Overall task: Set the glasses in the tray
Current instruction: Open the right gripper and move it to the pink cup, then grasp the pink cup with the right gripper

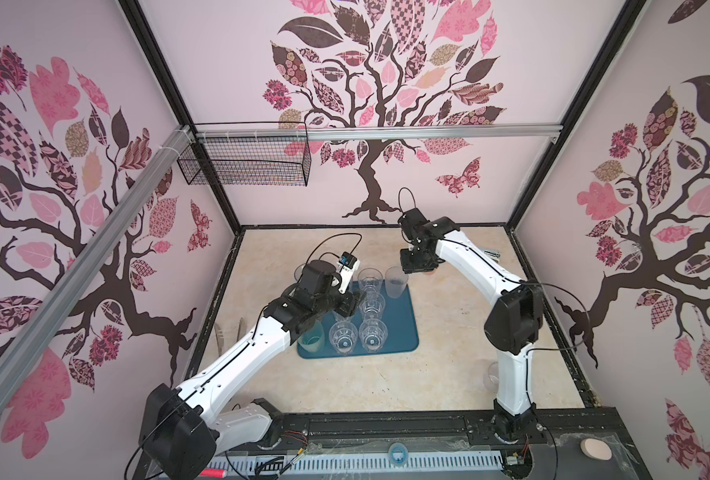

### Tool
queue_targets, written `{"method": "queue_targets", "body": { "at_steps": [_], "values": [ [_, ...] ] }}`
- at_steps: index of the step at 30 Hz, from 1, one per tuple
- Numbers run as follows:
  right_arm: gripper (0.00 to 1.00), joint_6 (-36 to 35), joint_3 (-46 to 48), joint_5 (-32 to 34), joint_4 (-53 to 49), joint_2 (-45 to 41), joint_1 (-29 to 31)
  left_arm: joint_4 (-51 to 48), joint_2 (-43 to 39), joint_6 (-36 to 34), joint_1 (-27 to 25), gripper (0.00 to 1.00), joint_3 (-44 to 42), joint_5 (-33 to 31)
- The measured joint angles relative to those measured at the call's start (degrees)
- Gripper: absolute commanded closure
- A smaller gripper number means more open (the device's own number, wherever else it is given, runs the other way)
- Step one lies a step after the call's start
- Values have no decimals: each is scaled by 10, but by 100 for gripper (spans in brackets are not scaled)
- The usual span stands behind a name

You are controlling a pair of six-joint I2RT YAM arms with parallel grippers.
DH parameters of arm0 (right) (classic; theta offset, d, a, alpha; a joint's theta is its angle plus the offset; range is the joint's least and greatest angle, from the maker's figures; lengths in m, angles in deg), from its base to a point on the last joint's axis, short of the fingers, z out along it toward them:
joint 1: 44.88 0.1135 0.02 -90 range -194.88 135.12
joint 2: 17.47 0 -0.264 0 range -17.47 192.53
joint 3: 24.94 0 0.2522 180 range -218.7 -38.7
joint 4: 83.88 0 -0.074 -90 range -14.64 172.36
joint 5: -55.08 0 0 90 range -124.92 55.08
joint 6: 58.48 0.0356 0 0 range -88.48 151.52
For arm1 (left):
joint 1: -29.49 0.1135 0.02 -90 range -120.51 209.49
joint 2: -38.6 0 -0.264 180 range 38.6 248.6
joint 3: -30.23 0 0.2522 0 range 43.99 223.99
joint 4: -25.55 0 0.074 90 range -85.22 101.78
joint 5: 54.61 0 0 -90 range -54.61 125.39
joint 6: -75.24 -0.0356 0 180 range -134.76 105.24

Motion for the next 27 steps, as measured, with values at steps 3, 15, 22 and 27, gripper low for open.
{"method": "queue_targets", "body": {
  "at_steps": [3, 15, 22, 27],
  "values": [
    [54, 3, 89, 3, 22, -85, -22, 0, -5, 2, -16, 36, 0, -5],
    [48, 52, 138, -37, 153, -63, -186, 31, 20, 18, -47, 36, -11, 1],
    [47, 65, 46, -60, 178, 61, -189, 31, 21, 18, -47, 36, -17, -1],
    [48, 73, 12, -73, 184, 115, -189, 31, 21, 18, -47, 36, -17, -1]
  ]
}}
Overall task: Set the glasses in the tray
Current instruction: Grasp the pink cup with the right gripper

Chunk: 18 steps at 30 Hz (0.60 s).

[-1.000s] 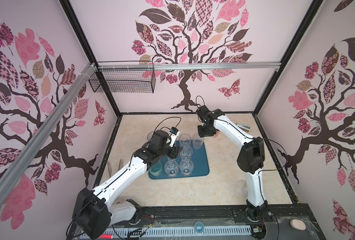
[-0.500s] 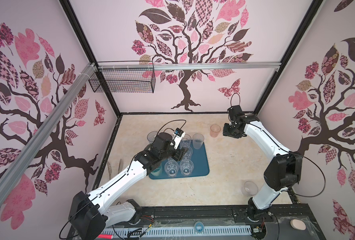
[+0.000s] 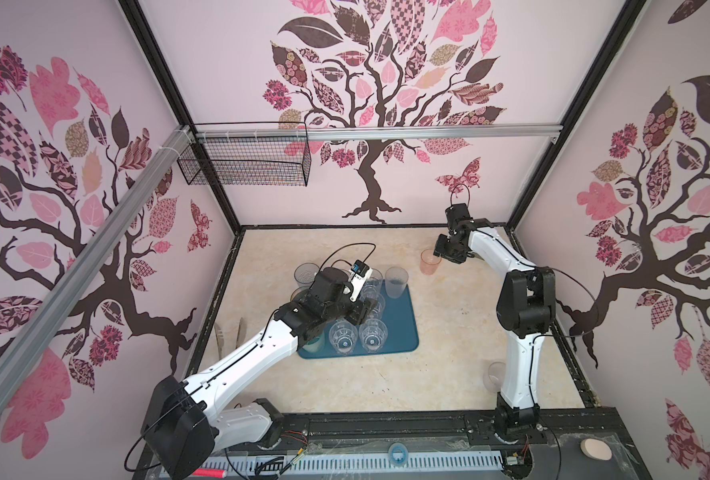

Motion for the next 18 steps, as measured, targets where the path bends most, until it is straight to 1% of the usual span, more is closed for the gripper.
{"method": "queue_targets", "body": {
  "at_steps": [3, 7, 16, 18],
  "values": [
    [49, 3, -20, -7, 0, 33, 0, -1, 0, -1, 0, 36, 0, -2],
    [54, 4, -38, -12, -4, 65, 0, -5, 3, -3, 0, 36, 0, -6],
    [85, 2, -49, -17, -9, 74, 0, -8, 3, -4, 0, 36, 0, -9],
    [90, 1, -48, -16, -10, 73, 0, -8, 3, -4, 0, 36, 0, -9]
  ]
}}
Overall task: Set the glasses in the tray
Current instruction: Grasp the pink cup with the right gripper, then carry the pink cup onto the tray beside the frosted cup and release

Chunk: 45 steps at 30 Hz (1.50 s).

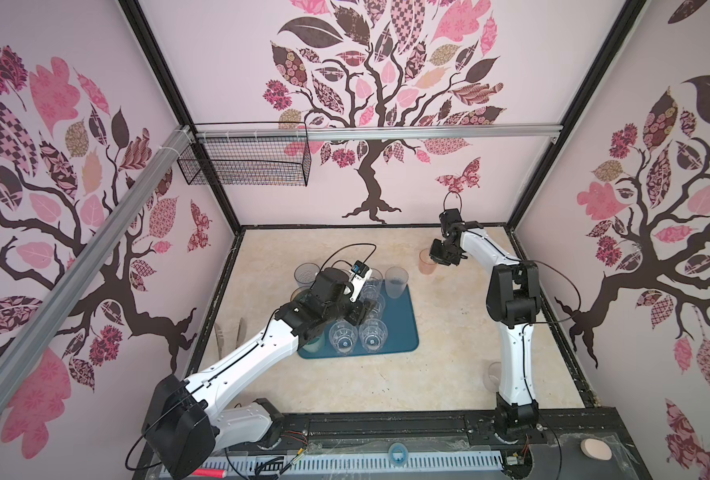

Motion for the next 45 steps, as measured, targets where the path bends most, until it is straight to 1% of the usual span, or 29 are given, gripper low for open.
{"method": "queue_targets", "body": {
  "at_steps": [3, 7, 10, 14, 16, 19, 23, 25, 28, 33, 36, 45],
  "values": [
    [94, 0, 11, -1, 2, -4, 0, 0, 0, 0, 0, 36, 0, 0],
    [97, -2, 61, 0, 0, -40, 1, 0, 0, 0, 0, 36, 0, -4],
    [97, -4, 129, 5, -1, -95, 2, 0, 0, 0, 0, 36, 0, -11],
    [97, -12, 233, 19, -9, -194, 14, 1, -1, 0, 0, 35, 0, -21],
    [97, -18, 275, 35, -23, -241, 31, 2, -2, 0, 0, 35, 0, -27],
    [97, -28, 330, 60, -50, -300, 70, 5, -2, -3, 0, 35, 0, -33],
    [96, -30, 384, 78, -89, -351, 125, 7, -1, -7, 0, 35, 0, -36],
    [96, -28, 383, 85, -109, -356, 154, 10, 0, -7, 0, 35, 0, -36],
    [96, -21, 363, 86, -111, -349, 196, 15, 6, -7, 0, 35, 0, -35],
    [96, -12, 302, 81, -98, -296, 253, 13, 9, -7, 0, 35, 0, -35],
    [96, -12, 298, 76, -93, -275, 264, 14, 4, -7, 0, 35, -8, -37],
    [96, -12, 271, 81, -90, -242, 264, 13, 1, -6, 0, 35, -17, -40]
  ]
}}
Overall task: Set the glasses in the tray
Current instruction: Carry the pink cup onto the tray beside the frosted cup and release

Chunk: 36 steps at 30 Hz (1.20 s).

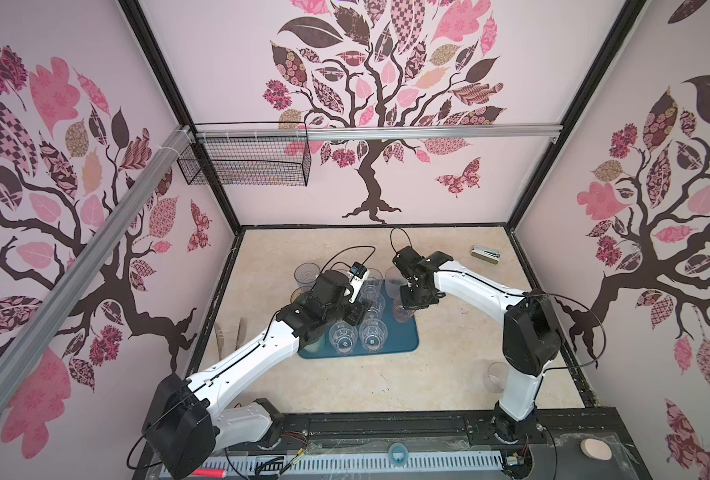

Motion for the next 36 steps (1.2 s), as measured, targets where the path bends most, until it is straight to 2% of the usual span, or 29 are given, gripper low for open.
{"method": "queue_targets", "body": {
  "at_steps": [14, 25, 32, 36],
  "values": [
    [92, -16, -59, 17, 4, 73, 0, 0, 0, 1, 0, 34, 0, 0],
    [89, -20, -64, 19, 6, 83, 0, 0, 0, 2, 0, 35, 0, 0],
    [79, -23, -64, 19, 12, 83, 0, 0, 0, 2, 0, 35, 0, 0],
    [70, -25, -64, 19, 12, 83, 0, 0, 0, 2, 0, 35, 0, 0]
  ]
}}
